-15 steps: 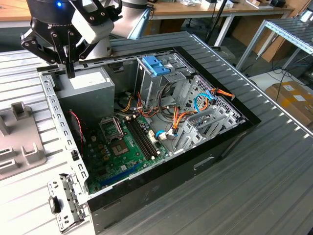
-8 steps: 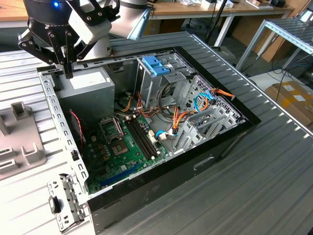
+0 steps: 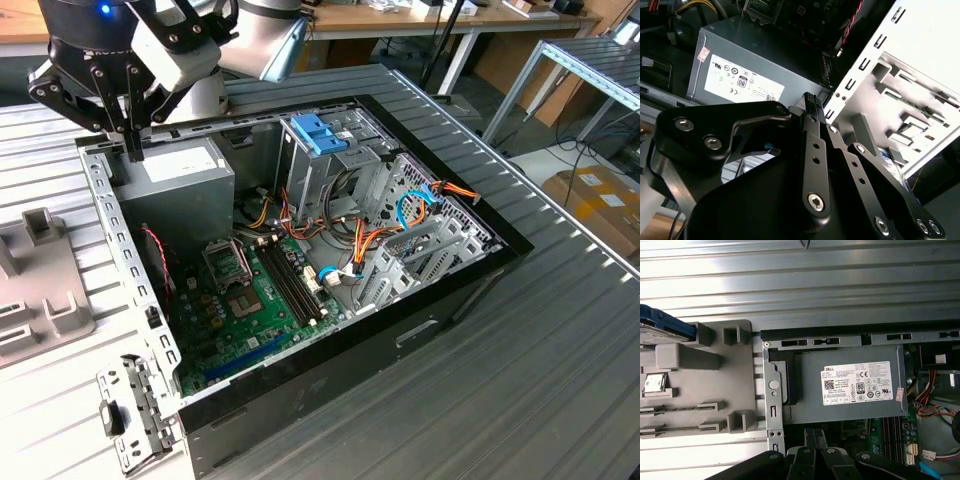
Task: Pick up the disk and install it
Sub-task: 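Reach for the disk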
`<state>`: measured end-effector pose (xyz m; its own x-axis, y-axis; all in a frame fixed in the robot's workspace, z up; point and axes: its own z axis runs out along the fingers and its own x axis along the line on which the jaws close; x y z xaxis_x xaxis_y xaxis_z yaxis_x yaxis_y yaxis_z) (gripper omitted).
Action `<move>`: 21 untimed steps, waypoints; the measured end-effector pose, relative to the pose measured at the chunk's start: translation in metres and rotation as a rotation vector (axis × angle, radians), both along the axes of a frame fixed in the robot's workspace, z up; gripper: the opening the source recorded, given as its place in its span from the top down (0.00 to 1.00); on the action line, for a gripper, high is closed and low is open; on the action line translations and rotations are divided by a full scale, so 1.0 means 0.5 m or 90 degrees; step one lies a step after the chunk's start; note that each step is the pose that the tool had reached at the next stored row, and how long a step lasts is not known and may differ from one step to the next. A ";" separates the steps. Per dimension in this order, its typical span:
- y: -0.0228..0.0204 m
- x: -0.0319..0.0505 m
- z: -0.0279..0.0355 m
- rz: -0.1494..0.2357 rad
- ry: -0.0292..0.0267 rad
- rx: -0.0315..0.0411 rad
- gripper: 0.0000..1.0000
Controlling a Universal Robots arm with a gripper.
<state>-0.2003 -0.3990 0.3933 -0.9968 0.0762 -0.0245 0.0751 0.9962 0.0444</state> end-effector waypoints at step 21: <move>0.0000 -0.032 0.000 0.000 0.0000 0.0000 0.89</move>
